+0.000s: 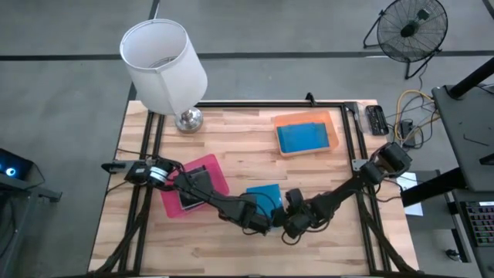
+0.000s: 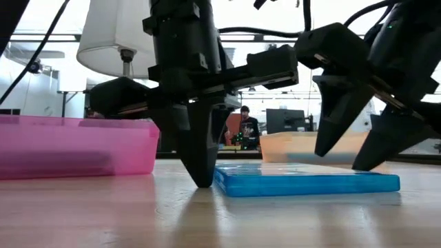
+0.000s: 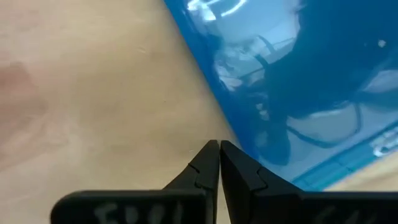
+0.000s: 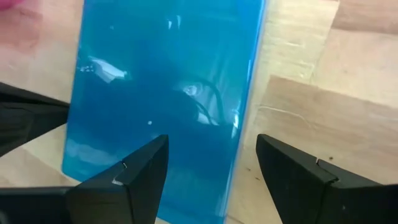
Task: Pick & place jewel cases by type
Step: Put the blue CD case into the pink bin
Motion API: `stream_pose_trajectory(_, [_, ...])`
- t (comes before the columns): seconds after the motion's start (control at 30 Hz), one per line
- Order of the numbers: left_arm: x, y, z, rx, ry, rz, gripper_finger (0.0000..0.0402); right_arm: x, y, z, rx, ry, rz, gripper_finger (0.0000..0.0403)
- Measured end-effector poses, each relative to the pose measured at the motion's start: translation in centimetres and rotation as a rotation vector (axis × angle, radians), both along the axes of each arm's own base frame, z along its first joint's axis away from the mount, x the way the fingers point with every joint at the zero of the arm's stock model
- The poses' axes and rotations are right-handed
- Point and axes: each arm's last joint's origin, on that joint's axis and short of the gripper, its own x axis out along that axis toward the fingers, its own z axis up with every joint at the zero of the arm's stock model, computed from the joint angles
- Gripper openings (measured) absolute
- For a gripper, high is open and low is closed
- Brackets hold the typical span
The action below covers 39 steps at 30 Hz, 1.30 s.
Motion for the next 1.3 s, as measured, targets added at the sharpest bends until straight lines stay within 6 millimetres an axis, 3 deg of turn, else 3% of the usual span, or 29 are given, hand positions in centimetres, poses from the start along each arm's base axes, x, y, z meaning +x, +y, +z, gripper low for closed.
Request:
stream_pose_trajectory(0.43, [0.2, 0.0, -0.1, 0.018, -0.022, -0.059, 0.0, 1.1, -1.8, 0.3, 0.023, -0.029, 0.047, 0.0237])
stream_pose_trajectory(0.63, [0.1, -0.3, -0.1, 0.045, -0.037, -0.073, 0.0, 0.8, -2.3, -0.6, 0.068, -0.066, 0.031, 0.0237])
stream_pose_trajectory(1.3, [0.1, -1.7, 0.0, 0.189, -0.129, -0.162, 0.0, -0.3, -3.9, -0.4, 0.092, -0.076, 0.095, 0.0237])
